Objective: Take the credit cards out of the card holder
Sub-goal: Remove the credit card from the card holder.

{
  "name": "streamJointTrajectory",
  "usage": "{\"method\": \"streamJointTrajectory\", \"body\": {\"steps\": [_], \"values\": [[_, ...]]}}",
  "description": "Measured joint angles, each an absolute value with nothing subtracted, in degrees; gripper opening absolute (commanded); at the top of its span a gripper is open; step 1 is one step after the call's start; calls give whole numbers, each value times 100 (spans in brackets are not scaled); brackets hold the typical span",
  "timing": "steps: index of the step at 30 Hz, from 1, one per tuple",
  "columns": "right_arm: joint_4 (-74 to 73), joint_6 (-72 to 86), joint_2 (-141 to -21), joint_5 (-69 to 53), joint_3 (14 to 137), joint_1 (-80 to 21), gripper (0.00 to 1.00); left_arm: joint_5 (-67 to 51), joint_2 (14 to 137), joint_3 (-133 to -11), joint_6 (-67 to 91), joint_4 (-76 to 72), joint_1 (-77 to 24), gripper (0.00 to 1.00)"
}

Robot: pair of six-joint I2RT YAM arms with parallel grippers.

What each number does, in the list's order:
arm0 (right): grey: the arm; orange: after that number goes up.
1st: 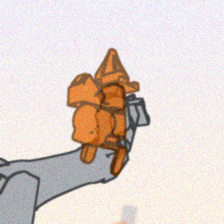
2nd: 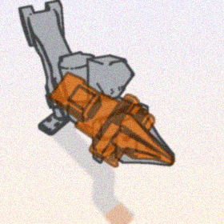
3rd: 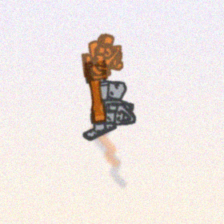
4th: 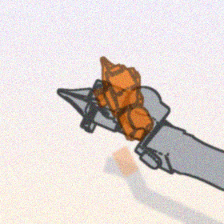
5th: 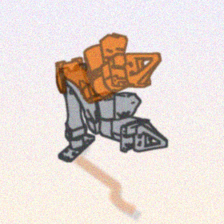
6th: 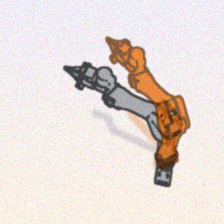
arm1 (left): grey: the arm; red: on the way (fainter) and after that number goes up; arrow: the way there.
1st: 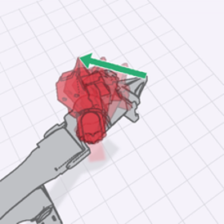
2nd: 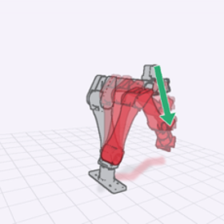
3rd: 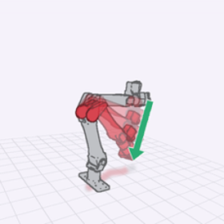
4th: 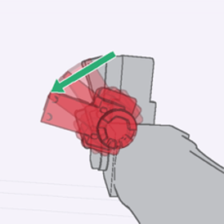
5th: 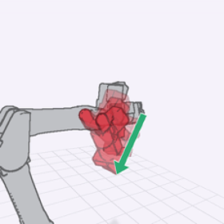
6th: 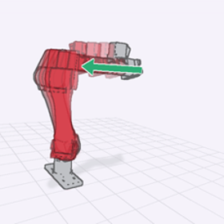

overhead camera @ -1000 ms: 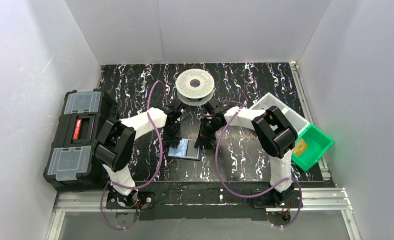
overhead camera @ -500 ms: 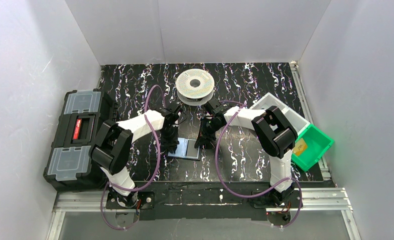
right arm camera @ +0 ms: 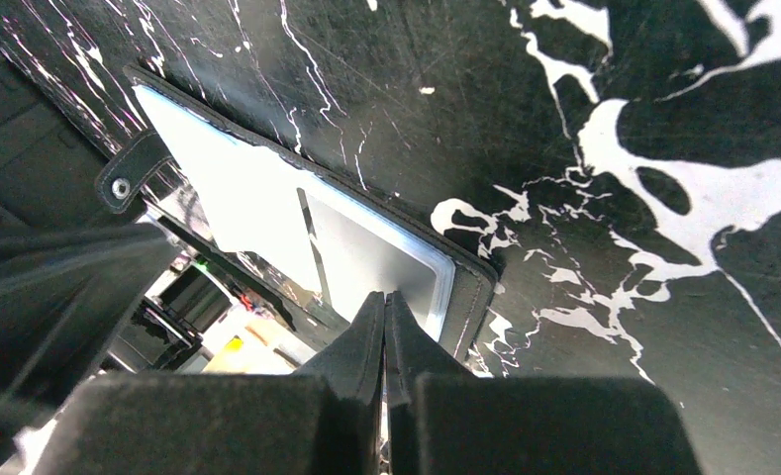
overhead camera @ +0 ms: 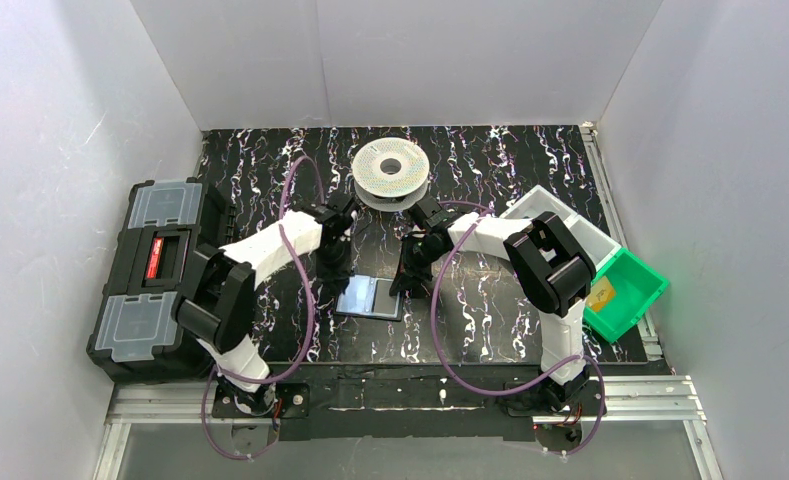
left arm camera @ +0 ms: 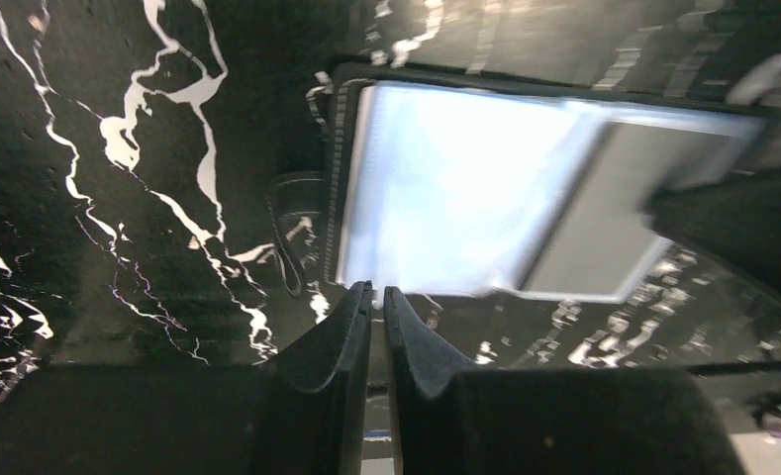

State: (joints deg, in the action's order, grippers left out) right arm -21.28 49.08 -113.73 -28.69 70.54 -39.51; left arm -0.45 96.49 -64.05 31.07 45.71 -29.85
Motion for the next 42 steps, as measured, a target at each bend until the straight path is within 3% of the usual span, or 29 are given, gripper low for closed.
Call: {"method": "streamJointTrajectory", "body": {"steps": [6,12,21,27,42], "values": [[-2412,4733,-11301,-2665,7201,-3957,18,-462,9139,-7142,3065,4633,-3138,14],[-2641,4626,-10829,-2364,7236,-3957,27,-1337,9317,-7057,3201,4160,-3212,15],[-2596,4654,-10547,-2290,7022,-4021,23,-2097,9996,-6464,3404,3334,-3194,17],[-2602,4654,-10812,-2281,7039,-4163,18,-2239,10001,-6147,3448,3035,-3002,22],[-2716,4652,-11133,-2206,7133,-4209,15,-2882,10001,-5474,3653,2117,-2703,24]]}}
